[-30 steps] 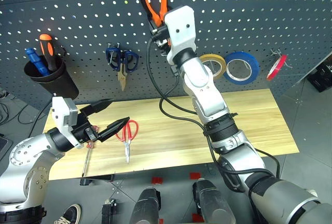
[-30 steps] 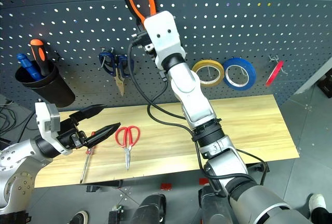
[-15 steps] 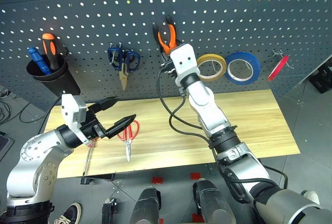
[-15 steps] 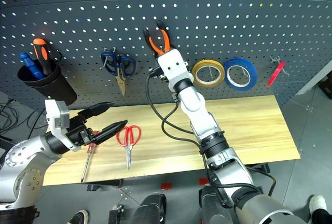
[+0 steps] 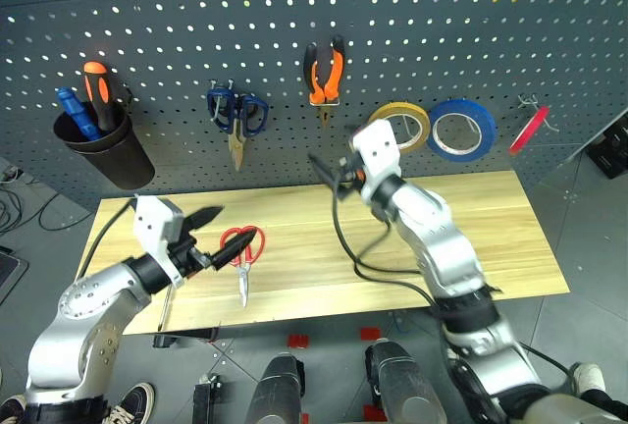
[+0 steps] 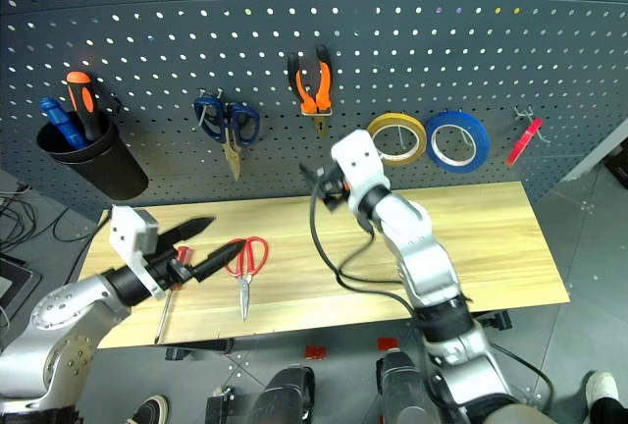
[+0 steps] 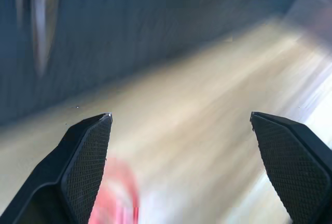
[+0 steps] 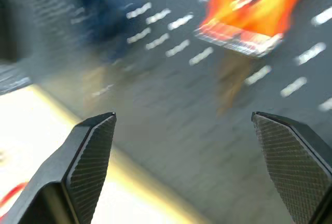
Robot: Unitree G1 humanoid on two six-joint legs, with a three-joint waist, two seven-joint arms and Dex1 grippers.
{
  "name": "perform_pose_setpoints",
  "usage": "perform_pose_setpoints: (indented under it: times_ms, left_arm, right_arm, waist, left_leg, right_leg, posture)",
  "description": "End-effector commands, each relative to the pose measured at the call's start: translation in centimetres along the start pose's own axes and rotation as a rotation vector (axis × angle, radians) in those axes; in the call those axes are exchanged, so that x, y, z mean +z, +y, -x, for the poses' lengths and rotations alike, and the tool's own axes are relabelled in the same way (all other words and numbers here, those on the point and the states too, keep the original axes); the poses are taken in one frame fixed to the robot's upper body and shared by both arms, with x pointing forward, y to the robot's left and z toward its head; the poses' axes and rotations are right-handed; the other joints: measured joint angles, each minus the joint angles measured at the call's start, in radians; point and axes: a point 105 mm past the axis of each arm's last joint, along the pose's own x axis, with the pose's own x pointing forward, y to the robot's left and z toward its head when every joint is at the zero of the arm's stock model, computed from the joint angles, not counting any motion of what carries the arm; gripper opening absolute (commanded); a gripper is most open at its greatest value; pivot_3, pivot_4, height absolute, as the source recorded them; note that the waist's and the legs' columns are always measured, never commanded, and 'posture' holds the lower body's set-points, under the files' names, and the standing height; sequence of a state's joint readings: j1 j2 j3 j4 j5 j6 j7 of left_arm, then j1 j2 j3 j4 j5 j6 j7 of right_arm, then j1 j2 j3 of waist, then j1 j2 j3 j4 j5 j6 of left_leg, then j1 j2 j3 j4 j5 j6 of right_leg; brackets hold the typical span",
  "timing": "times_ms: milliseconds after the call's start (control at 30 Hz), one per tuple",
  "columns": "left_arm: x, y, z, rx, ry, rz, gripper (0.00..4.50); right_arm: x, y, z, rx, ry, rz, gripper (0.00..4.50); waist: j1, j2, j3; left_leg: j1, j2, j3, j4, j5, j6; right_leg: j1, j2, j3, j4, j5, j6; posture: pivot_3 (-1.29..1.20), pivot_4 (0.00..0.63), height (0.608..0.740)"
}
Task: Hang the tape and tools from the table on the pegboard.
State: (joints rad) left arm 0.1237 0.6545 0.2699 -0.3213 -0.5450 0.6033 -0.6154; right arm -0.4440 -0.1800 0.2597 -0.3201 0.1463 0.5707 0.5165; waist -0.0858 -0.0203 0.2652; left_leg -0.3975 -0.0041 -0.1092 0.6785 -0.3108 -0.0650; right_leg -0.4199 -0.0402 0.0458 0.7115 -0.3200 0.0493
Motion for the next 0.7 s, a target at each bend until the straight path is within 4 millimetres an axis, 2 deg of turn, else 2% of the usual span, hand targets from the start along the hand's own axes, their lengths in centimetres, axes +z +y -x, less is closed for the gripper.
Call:
perform_pose_setpoints:
  times_ms: [33, 100, 200, 333, 533, 700]
  left_arm:
    - [-2.5, 0.0, 0.6, 0.114, 0.13, 0.038, 4.5]
    - [-3.5, 0.6, 0.3, 0.21, 0.159, 0.051, 4.5]
    - [-4.4, 0.4, -0.8, 0.268, 0.185, 0.075, 4.5]
    - [-5.6, 1.0, -2.4, 0.379, 0.27, 0.074, 4.5]
    - [-6.3, 1.0, -5.1, 0.403, 0.302, 0.138, 4.5]
    - [-7.8, 0.7, -6.1, 0.4, 0.371, 0.154, 4.5]
  right_arm:
    - [0.4, 3.4, 2.7, 0.175, 0.045, -0.07, 4.47]
    - [-0.5, 4.3, 3.8, 0.211, 0.105, -0.1, 4.47]
    - [-0.9, 5.4, 4.7, 0.27, 0.163, -0.118, 4.47]
    - [-1.4, 5.7, 5.2, 0.298, 0.229, -0.096, 4.47]
    - [-1.0, 5.3, 5.1, 0.301, 0.236, -0.077, 4.47]
    - [-0.3, 5.5, 5.1, 0.318, 0.222, -0.088, 4.47]
  waist:
    - [-0.001, 0.0, 0.0]
    - [0.004, 0.0, 0.0]
    - [0.006, -0.001, 0.001]
    - [0.012, -0.001, 0.001]
    - [0.011, -0.002, 0.002]
    - [0.008, -0.003, 0.002]
  left_leg:
    - [0.0, 0.0, 0.0, 0.0, 0.0, 0.0]
    - [0.0, 0.0, -0.001, 0.0, 0.0, 0.001]
    - [0.001, -0.001, -0.003, 0.0, 0.001, 0.001]
    - [0.004, -0.003, -0.003, 0.001, 0.001, 0.002]
    - [0.005, -0.003, -0.003, 0.001, 0.001, 0.002]
    - [0.005, -0.002, -0.003, 0.001, 0.001, 0.002]
  right_leg:
    - [0.0, 0.0, 0.0, 0.0, 0.0, 0.0]
    - [0.0, -0.002, -0.001, 0.001, 0.0, 0.0]
    - [0.002, -0.002, -0.002, 0.001, 0.001, -0.001]
    - [0.007, -0.001, -0.003, -0.001, 0.001, -0.001]
    - [0.009, 0.0, -0.004, -0.003, 0.001, -0.001]
    - [0.009, 0.0, -0.004, -0.003, 0.001, -0.001]
  posture:
    - [-0.01, 0.261, 0.74]
    - [-0.01, 0.265, 0.74]
    - [-0.02, 0.274, 0.74]
    - [-0.03, 0.279, 0.74]
    - [-0.04, 0.286, 0.74]
    - [-0.05, 0.289, 0.74]
